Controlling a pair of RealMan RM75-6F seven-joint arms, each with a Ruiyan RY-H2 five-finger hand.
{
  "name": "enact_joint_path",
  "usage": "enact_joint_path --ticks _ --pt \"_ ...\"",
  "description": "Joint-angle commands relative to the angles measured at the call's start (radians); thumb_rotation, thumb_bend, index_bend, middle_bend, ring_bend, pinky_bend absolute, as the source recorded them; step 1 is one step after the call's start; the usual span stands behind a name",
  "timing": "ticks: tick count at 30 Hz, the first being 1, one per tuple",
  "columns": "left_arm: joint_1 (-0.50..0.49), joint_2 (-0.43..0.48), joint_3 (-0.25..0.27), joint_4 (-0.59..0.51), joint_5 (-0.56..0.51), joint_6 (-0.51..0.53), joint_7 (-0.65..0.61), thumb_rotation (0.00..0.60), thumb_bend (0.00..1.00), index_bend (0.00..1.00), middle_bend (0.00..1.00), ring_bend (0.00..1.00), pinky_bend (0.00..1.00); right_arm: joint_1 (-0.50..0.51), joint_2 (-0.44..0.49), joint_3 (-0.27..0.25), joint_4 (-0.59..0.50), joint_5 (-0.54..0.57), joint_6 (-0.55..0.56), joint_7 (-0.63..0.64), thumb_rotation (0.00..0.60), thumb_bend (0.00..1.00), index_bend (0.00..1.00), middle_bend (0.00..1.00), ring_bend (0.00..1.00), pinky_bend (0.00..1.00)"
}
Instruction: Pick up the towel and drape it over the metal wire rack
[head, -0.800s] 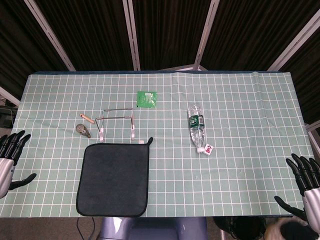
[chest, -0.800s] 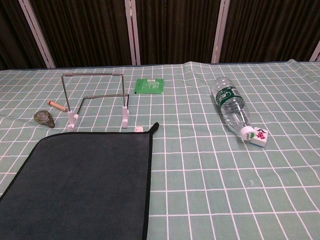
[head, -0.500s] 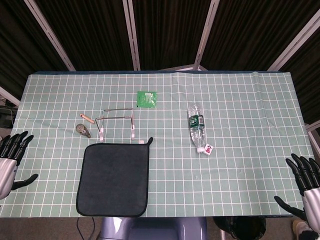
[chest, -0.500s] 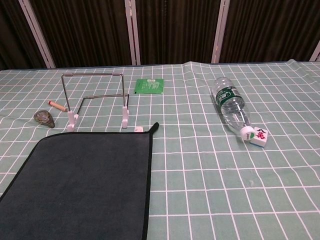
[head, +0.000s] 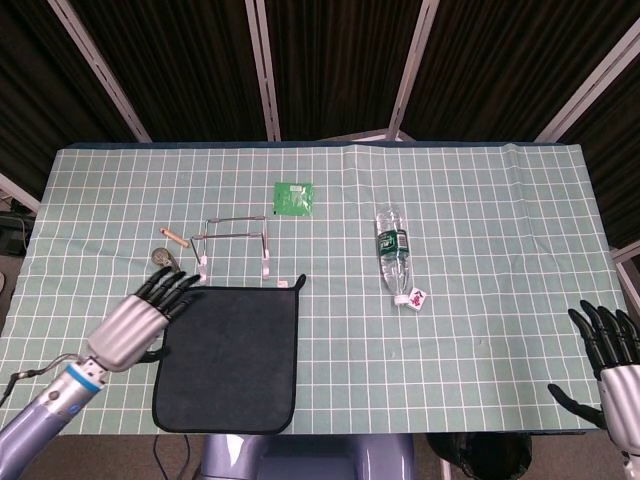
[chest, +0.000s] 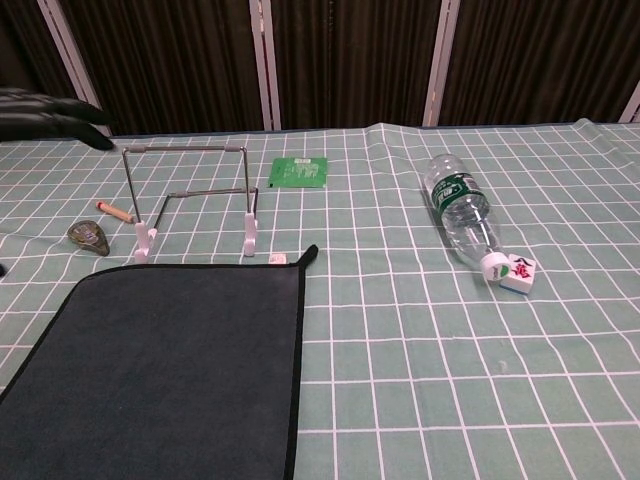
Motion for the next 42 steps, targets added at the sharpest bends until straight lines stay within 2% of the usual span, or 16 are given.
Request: enact_joint_path --ticks 1,6,14,25,30,42 --pt "-0.161 -0.138 -0.024 0.078 0.083 -0.163 0.006 0.600 0.33 0.23 0.00 0.00 0.00 0.016 -0.006 0.008 0.005 0.038 -0.040 0.000 0.600 0.00 0.00 0.00 0.00 0.00" --pt "-0.271 -0.263 -0.033 0.162 0.081 -0.294 0.019 0.600 0.40 0.31 0.00 0.00 0.00 0.029 -0.009 0.022 0.010 0.090 -0.077 0.008 0.600 0.00 0.00 0.00 0.00 0.00" --pt "-0.358 -0.406 -0.005 0.308 0.071 -0.351 -0.007 0.600 0.49 0.34 0.00 0.00 0.00 0.031 -0.003 0.037 0.023 0.142 -0.095 0.024 0.600 0.00 0.00 0.00 0.00 0.00" --pt "-0.396 -0.475 0.052 0.408 0.046 -0.338 -0.039 0.600 0.49 0.35 0.00 0.00 0.00 0.026 0.003 0.041 0.034 0.170 -0.102 0.046 0.600 0.00 0.00 0.00 0.00 0.00" --pt "-0.396 -0.518 0.075 0.466 0.052 -0.292 -0.053 0.600 0.49 0.34 0.00 0.00 0.00 0.027 0.004 0.041 0.035 0.169 -0.106 0.048 0.600 0.00 0.00 0.00 0.00 0.00" --pt "-0.409 -0.589 0.097 0.567 0.018 -0.263 -0.097 0.600 0.49 0.34 0.00 0.00 0.00 0.031 0.003 0.039 0.036 0.172 -0.117 0.049 0.600 0.00 0.00 0.00 0.00 0.00"
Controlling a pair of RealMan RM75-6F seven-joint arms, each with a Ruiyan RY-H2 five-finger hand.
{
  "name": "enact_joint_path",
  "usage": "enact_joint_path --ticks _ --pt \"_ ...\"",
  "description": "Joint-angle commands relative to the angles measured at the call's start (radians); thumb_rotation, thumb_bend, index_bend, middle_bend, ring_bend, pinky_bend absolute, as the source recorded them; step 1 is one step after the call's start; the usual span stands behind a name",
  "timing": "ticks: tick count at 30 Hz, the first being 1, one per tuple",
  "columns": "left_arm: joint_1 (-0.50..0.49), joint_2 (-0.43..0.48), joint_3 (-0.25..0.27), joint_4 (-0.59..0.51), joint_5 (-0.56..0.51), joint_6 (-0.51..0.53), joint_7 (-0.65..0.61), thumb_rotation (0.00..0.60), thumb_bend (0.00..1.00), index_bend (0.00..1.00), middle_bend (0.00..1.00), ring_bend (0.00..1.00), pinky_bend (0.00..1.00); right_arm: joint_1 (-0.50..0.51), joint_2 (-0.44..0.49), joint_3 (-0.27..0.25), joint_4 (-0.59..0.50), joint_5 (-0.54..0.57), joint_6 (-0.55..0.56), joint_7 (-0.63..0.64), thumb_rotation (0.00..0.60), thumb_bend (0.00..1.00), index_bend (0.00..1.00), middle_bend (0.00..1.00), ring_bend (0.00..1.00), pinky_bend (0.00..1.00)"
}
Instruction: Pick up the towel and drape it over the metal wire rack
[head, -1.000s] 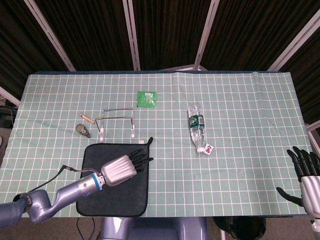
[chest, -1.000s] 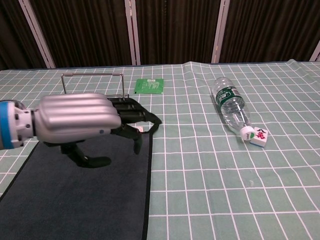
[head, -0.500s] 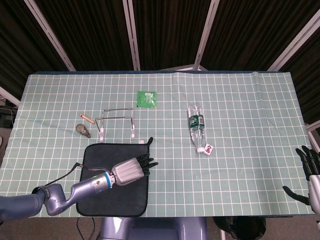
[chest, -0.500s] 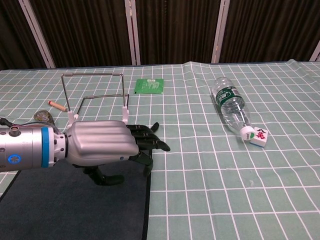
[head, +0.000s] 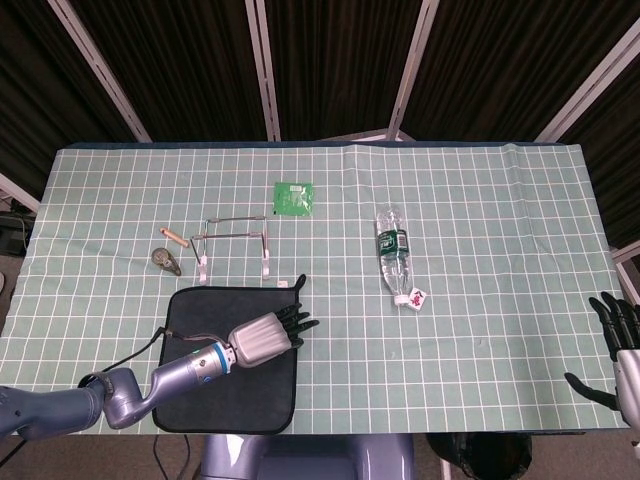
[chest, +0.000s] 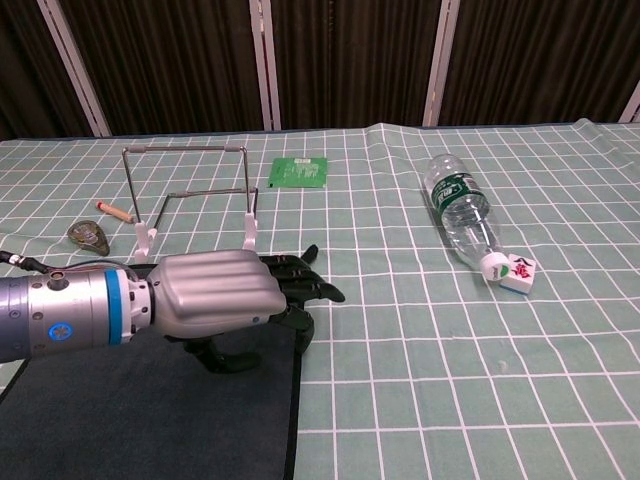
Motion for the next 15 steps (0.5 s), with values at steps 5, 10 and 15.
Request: enact_joint_path --ticks 5,10,15 --pt "-0.006 -0.019 0.015 0.018 -0.011 0.008 -0.005 0.600 0.49 0.34 0.00 0.00 0.00 0.002 -0.001 -0.001 0.001 0.000 -0.004 -0.001 0.600 0.00 0.00 0.00 0.00 0.00" --pt "-0.011 -0.029 0.019 0.026 -0.022 0.016 -0.006 0.600 0.49 0.34 0.00 0.00 0.00 0.002 0.001 -0.002 0.002 0.000 -0.007 0.004 0.600 0.00 0.00 0.00 0.00 0.00" --pt "-0.016 -0.026 0.029 0.019 -0.033 0.011 0.003 0.600 0.49 0.36 0.00 0.00 0.00 0.003 0.003 -0.002 0.002 0.000 -0.008 0.007 0.600 0.00 0.00 0.00 0.00 0.00"
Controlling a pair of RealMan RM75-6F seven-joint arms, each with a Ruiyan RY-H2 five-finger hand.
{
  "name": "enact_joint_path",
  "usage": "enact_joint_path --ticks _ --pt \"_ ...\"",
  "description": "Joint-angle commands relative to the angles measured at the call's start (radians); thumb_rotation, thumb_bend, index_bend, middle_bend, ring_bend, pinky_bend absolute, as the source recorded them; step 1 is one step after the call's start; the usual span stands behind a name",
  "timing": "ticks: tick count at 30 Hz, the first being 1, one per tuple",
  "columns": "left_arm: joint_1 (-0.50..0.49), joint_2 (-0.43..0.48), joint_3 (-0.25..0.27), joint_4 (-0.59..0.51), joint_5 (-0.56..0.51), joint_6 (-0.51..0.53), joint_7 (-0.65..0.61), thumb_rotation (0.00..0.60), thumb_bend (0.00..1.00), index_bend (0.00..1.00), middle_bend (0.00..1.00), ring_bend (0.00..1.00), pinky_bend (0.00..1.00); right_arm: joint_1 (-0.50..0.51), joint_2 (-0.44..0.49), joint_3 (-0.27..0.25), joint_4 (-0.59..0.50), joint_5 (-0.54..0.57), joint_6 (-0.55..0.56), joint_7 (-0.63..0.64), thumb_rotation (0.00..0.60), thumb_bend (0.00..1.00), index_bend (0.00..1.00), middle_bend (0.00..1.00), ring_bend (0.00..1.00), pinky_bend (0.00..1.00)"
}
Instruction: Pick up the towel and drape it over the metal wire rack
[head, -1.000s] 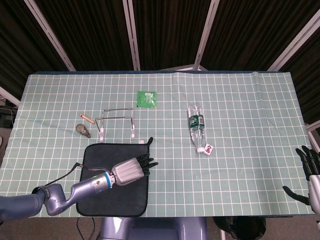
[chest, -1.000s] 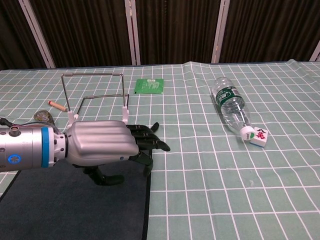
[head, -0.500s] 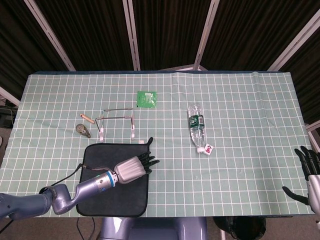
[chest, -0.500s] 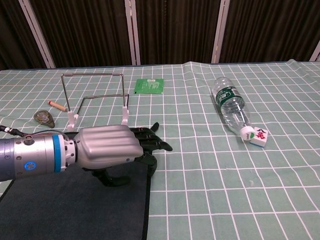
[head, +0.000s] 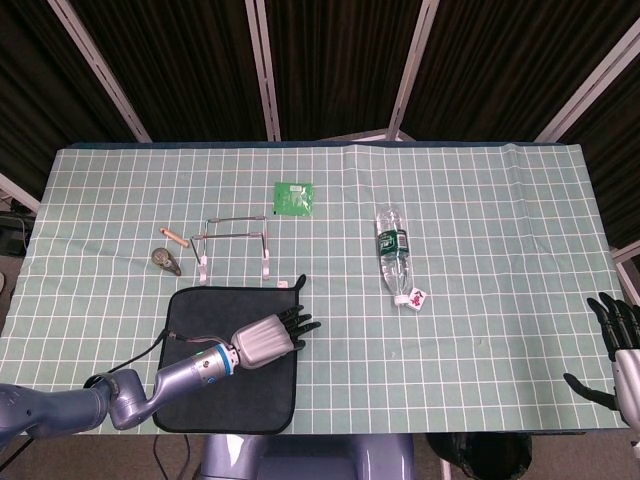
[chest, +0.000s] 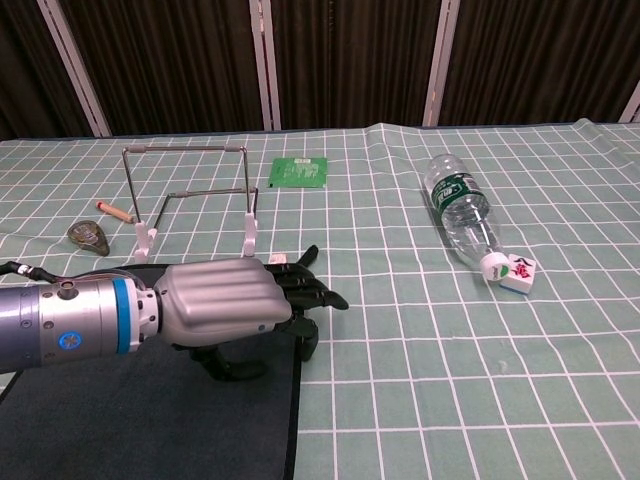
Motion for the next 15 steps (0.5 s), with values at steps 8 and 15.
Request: enact_joint_path --ticks 8,15 --pt "0.002 0.013 0.010 -0.009 -0.019 0.016 0.005 0.600 0.49 0.46 0.00 0.00 0.00 -0.001 0.001 -0.001 0.000 -0.004 0.003 0.002 0.600 0.00 0.00 0.00 0.00 0.00" --pt "0.003 0.020 0.020 -0.009 -0.022 0.027 0.005 0.600 0.49 0.49 0.00 0.00 0.00 -0.001 0.000 -0.003 -0.001 -0.008 0.002 -0.002 0.600 0.00 0.00 0.00 0.00 0.00"
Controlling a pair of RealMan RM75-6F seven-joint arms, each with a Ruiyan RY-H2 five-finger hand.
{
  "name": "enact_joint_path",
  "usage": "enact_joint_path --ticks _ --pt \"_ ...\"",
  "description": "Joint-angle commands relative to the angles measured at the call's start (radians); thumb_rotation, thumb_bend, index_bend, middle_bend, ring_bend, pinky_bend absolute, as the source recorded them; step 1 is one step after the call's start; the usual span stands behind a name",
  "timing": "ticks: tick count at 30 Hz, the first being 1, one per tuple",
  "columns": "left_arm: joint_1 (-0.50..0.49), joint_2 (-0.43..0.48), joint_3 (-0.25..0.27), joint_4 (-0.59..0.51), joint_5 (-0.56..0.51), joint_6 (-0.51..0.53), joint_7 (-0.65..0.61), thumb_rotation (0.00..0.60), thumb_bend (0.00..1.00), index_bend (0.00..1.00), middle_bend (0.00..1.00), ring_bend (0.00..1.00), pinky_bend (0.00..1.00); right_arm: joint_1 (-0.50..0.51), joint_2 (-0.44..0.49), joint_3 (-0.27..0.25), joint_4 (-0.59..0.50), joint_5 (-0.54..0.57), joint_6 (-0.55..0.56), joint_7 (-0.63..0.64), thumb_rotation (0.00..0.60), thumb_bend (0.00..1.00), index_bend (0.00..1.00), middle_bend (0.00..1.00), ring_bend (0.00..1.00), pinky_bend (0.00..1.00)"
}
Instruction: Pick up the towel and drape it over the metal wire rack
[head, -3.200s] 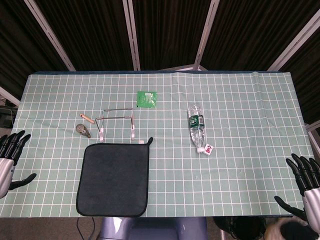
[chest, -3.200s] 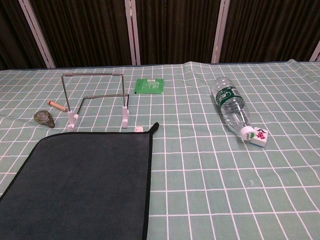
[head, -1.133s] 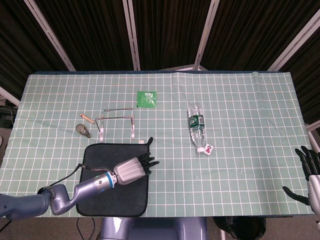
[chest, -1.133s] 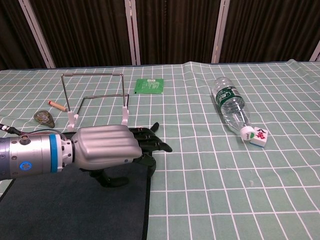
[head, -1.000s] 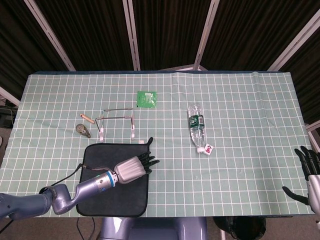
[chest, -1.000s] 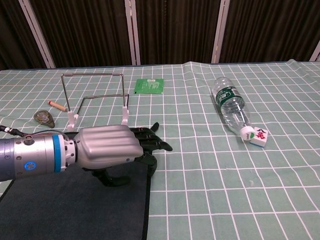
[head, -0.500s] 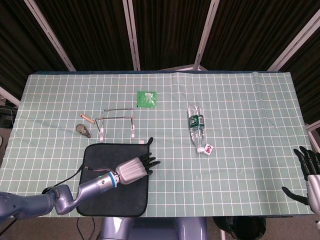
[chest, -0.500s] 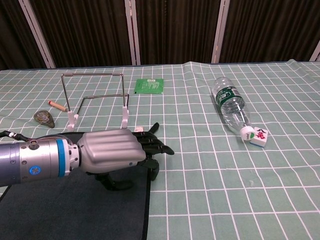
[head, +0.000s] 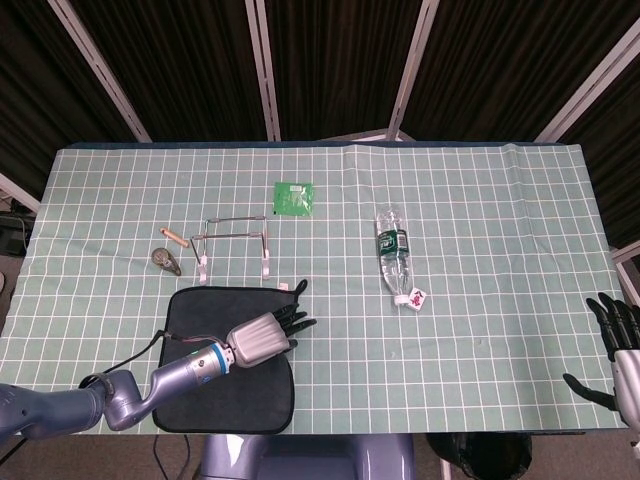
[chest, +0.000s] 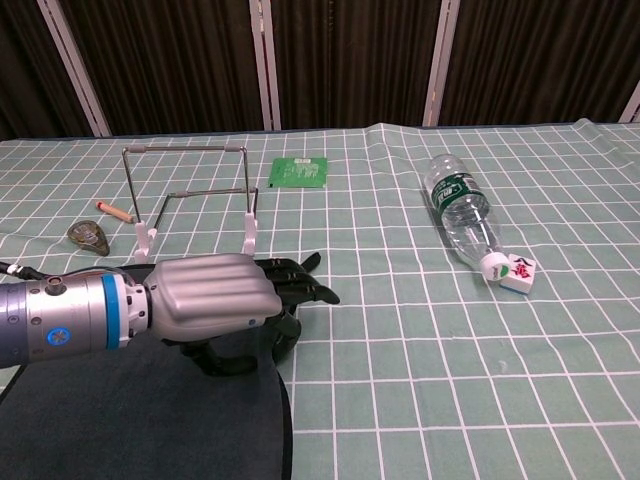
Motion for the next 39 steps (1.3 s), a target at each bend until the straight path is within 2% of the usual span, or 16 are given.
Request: enact_joint_path --ticks 1,10,17,23,27,32,39 --pt "0.001 0.001 0.003 0.000 -0.002 0.004 -0.002 0.600 0.49 0.51 0.00 0.00 0.00 0.000 0.000 0.000 -0.002 -0.001 0.001 -0.001 0.600 0.00 0.00 0.00 0.00 0.00" --pt "0.009 0.016 0.014 -0.009 0.000 0.038 -0.017 0.600 0.54 0.72 0.00 0.00 0.00 -0.001 0.002 -0.004 -0.004 -0.009 0.002 0.001 0.600 0.00 0.00 0.00 0.00 0.00" --pt "0.047 0.091 0.043 -0.052 0.026 0.127 -0.018 0.600 0.55 0.76 0.00 0.00 0.00 -0.004 0.003 -0.011 -0.008 -0.027 0.011 0.000 0.600 0.00 0.00 0.00 0.00 0.00" --pt "0.119 0.198 0.116 -0.055 0.090 0.275 -0.057 0.600 0.55 0.78 0.00 0.00 0.00 -0.004 0.000 -0.014 -0.006 -0.031 0.010 -0.002 0.600 0.00 0.00 0.00 0.00 0.00" --pt "0.172 0.253 0.172 -0.010 0.137 0.376 -0.104 0.600 0.55 0.78 0.00 0.00 0.00 -0.004 -0.003 -0.016 -0.007 -0.036 0.011 -0.010 0.600 0.00 0.00 0.00 0.00 0.00" --pt "0.228 0.278 0.217 0.078 0.166 0.450 -0.140 0.600 0.55 0.78 0.00 0.00 0.00 -0.008 -0.005 -0.020 -0.014 -0.048 0.020 -0.023 0.600 0.00 0.00 0.00 0.00 0.00" --pt "0.298 0.239 0.245 0.266 0.187 0.520 -0.221 0.600 0.55 0.78 0.00 0.00 0.00 -0.013 -0.013 -0.025 -0.022 -0.059 0.029 -0.053 0.600 0.00 0.00 0.00 0.00 0.00"
